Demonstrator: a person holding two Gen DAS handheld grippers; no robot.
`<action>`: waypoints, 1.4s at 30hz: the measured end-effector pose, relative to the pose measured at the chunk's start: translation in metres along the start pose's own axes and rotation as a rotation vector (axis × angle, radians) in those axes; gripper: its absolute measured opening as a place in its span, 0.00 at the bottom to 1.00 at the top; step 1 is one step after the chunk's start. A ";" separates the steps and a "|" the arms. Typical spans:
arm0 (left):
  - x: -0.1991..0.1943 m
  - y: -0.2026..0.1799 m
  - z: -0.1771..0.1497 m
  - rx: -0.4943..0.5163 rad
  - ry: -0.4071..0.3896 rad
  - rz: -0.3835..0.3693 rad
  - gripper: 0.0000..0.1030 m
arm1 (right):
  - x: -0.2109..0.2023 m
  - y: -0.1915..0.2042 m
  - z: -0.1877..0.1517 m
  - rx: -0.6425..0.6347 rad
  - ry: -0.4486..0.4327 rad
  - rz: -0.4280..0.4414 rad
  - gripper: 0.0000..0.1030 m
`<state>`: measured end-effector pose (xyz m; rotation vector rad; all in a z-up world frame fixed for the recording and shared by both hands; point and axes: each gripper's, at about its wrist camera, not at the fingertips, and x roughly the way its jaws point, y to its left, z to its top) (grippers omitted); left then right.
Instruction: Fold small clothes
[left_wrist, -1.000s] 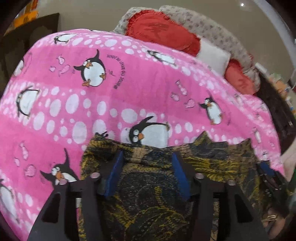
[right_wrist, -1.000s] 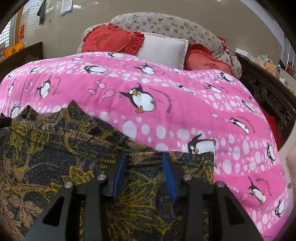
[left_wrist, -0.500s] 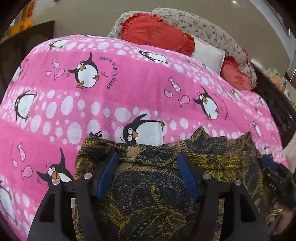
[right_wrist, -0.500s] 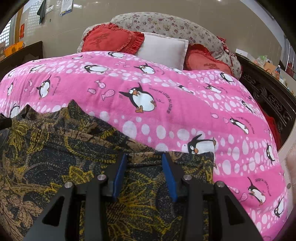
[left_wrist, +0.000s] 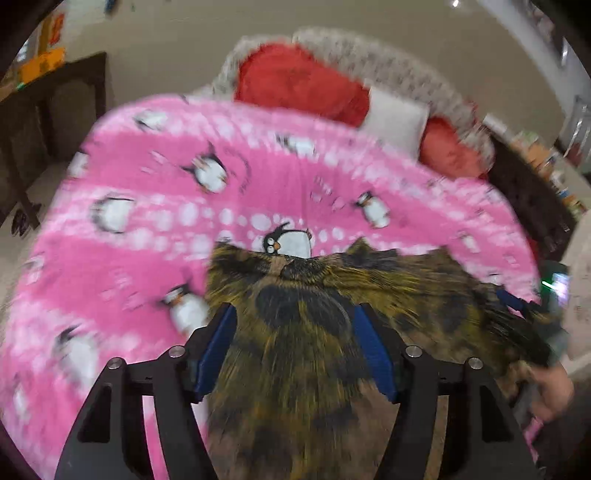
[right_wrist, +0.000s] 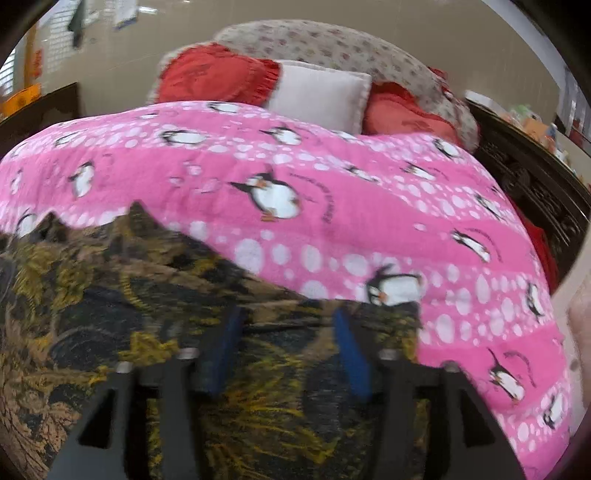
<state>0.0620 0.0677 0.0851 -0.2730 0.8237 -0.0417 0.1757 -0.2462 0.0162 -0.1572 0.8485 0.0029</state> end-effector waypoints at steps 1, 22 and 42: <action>-0.016 0.002 -0.009 -0.002 -0.018 -0.002 0.46 | 0.000 -0.006 0.001 0.029 0.034 -0.058 0.91; -0.041 0.006 -0.155 -0.069 0.015 -0.240 0.53 | -0.091 0.056 -0.110 -0.054 0.044 0.362 1.00; -0.041 0.064 -0.164 -0.671 0.094 -0.326 0.54 | -0.101 0.069 -0.117 -0.092 0.010 0.298 1.00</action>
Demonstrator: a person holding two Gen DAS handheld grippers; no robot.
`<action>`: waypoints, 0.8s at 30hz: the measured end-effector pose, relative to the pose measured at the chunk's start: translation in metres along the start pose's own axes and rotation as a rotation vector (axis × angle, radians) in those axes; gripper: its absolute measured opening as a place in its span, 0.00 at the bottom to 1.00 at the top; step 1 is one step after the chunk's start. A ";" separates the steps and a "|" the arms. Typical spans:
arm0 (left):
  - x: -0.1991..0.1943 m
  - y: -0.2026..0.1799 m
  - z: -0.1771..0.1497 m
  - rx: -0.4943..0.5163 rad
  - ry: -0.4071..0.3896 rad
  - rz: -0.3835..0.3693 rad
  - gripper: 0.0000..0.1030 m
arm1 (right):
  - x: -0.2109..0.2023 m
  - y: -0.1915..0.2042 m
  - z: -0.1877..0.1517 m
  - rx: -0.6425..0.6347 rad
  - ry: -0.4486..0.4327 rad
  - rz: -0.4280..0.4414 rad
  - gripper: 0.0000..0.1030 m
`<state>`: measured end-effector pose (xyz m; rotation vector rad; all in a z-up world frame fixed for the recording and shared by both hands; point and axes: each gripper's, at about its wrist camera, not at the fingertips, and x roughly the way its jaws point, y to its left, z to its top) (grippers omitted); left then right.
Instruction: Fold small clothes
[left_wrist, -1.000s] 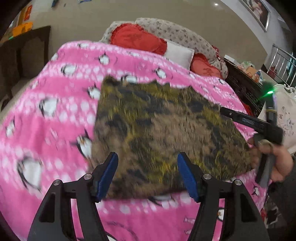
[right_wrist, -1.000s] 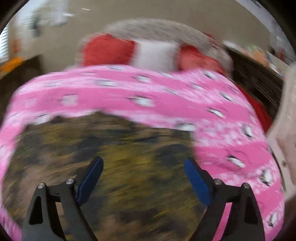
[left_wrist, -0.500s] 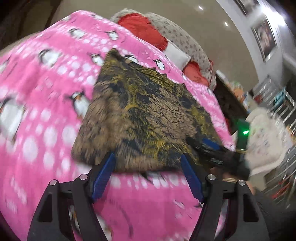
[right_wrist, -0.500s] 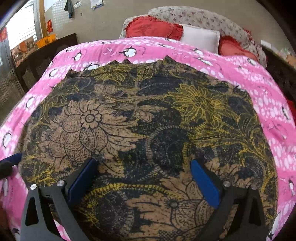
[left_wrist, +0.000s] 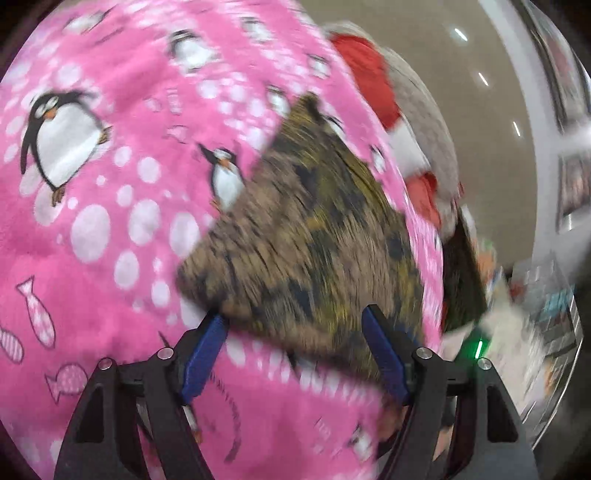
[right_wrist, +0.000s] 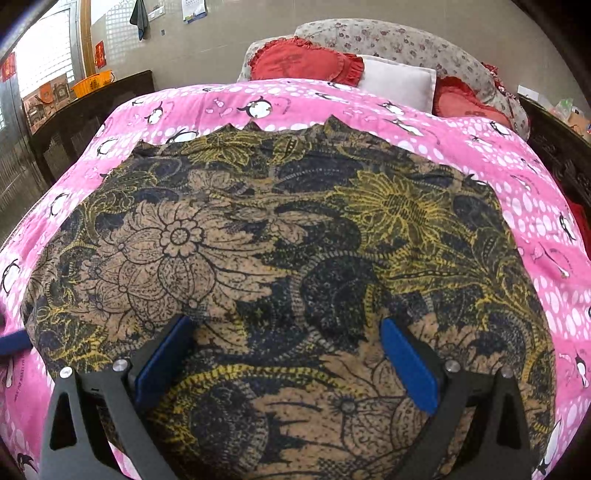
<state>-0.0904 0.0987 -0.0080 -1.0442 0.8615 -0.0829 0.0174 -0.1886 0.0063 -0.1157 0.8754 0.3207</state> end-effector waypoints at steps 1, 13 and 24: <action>0.001 0.002 0.003 -0.034 -0.009 0.003 0.54 | 0.000 0.000 0.000 0.000 0.000 0.000 1.00; 0.010 0.009 0.020 -0.062 0.011 0.021 0.27 | 0.001 0.002 0.002 0.000 -0.001 -0.001 1.00; 0.006 0.023 0.026 -0.101 0.002 0.000 0.11 | 0.002 0.001 0.002 0.001 0.000 -0.001 1.00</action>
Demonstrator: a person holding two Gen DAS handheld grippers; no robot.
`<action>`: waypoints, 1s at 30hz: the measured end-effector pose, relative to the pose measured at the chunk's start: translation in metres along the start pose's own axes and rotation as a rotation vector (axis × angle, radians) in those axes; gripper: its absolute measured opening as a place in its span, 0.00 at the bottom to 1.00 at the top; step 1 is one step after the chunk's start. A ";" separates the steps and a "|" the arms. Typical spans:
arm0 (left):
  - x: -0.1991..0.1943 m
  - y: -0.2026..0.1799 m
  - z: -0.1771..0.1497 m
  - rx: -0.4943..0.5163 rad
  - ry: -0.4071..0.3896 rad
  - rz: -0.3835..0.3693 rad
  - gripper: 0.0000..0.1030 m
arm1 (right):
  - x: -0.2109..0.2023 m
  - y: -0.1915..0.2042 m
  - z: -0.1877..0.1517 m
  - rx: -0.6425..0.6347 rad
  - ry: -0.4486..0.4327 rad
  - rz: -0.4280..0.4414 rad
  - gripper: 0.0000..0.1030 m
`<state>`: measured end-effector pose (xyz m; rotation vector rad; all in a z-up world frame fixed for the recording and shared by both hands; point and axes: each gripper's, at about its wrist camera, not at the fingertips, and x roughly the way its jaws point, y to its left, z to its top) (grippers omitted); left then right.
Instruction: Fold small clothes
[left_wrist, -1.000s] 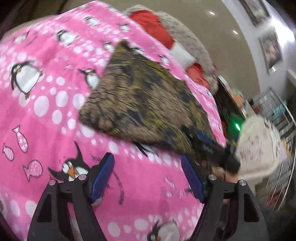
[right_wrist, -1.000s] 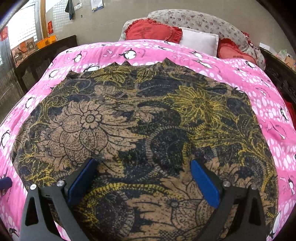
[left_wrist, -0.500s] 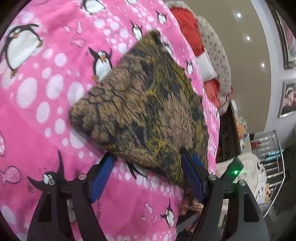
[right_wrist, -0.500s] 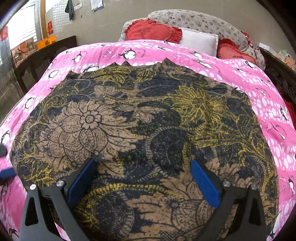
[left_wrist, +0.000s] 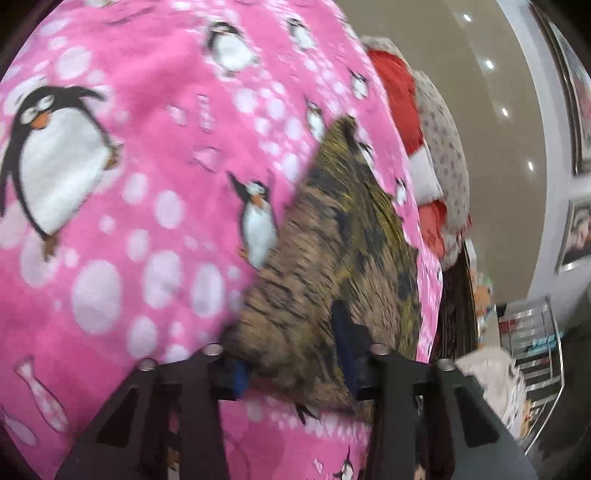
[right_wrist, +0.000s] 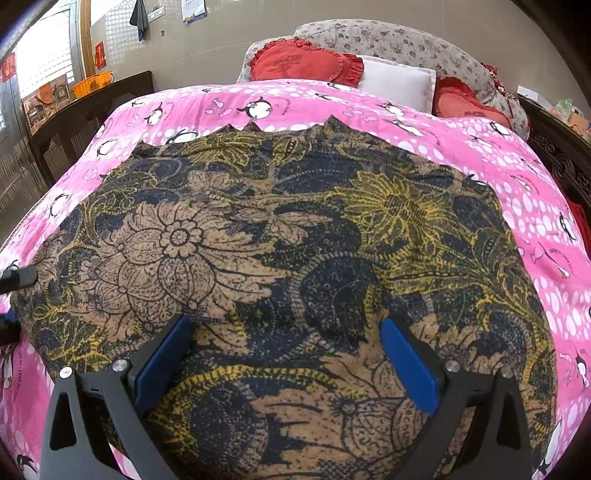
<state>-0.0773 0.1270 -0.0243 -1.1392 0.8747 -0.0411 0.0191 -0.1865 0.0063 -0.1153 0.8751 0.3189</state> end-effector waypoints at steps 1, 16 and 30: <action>0.000 -0.001 -0.001 0.009 -0.003 0.008 0.10 | 0.000 0.000 0.000 0.000 0.000 -0.001 1.00; -0.004 -0.123 -0.061 0.839 -0.311 0.336 0.00 | -0.037 0.015 0.074 -0.056 0.013 0.034 0.97; 0.004 -0.178 -0.090 1.094 -0.326 0.207 0.00 | 0.037 0.118 0.218 -0.212 0.335 0.511 0.85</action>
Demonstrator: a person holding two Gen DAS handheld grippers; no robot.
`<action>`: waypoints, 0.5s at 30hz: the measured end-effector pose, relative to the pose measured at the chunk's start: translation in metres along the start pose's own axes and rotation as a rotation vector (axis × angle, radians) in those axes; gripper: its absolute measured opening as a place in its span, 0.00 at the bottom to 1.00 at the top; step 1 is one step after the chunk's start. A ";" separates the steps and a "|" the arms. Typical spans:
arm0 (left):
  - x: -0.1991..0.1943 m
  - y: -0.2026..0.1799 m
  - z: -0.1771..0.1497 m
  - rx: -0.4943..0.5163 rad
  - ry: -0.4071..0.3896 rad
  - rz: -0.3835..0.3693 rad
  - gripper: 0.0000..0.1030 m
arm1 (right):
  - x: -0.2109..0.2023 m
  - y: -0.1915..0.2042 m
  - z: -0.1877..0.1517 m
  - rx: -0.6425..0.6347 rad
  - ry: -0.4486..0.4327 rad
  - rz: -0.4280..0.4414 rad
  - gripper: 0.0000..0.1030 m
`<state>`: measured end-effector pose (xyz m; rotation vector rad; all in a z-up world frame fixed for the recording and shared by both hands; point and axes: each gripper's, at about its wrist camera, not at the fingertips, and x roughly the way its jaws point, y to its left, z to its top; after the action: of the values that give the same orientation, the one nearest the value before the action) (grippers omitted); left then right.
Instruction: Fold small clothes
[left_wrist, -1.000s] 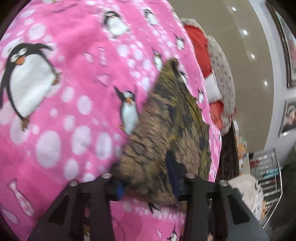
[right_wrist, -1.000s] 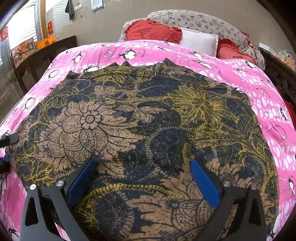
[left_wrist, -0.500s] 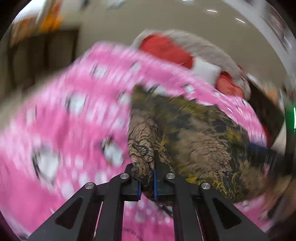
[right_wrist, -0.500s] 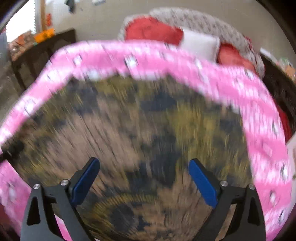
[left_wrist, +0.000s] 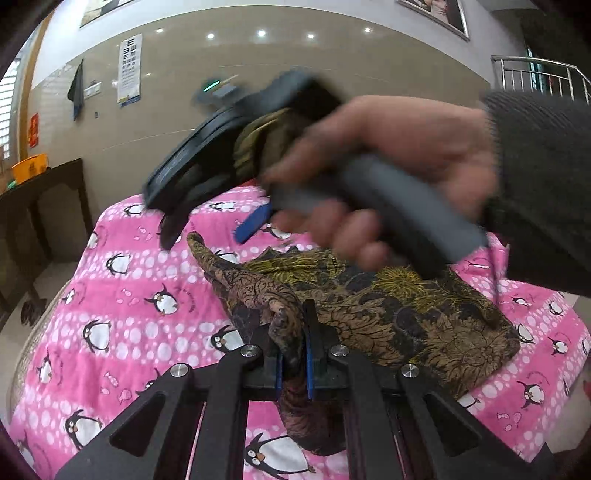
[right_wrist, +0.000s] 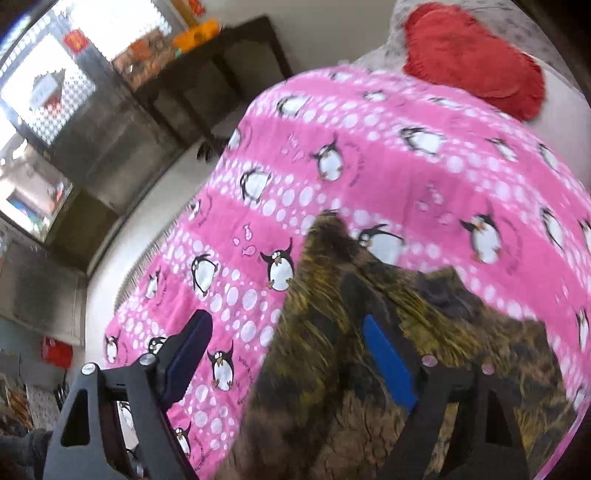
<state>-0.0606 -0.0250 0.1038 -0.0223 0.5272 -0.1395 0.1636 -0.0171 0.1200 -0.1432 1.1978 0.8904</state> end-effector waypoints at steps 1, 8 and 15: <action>0.000 -0.001 0.001 0.004 -0.002 -0.006 0.00 | 0.009 0.004 0.005 -0.021 0.029 -0.036 0.84; -0.006 -0.006 0.004 0.006 -0.018 -0.050 0.00 | 0.044 -0.003 0.029 -0.052 0.148 -0.258 0.44; -0.008 -0.015 0.007 0.022 -0.025 -0.091 0.00 | 0.013 -0.031 0.030 0.036 0.089 -0.196 0.10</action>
<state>-0.0662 -0.0392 0.1150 -0.0270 0.5001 -0.2336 0.2070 -0.0148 0.1101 -0.2685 1.2590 0.6966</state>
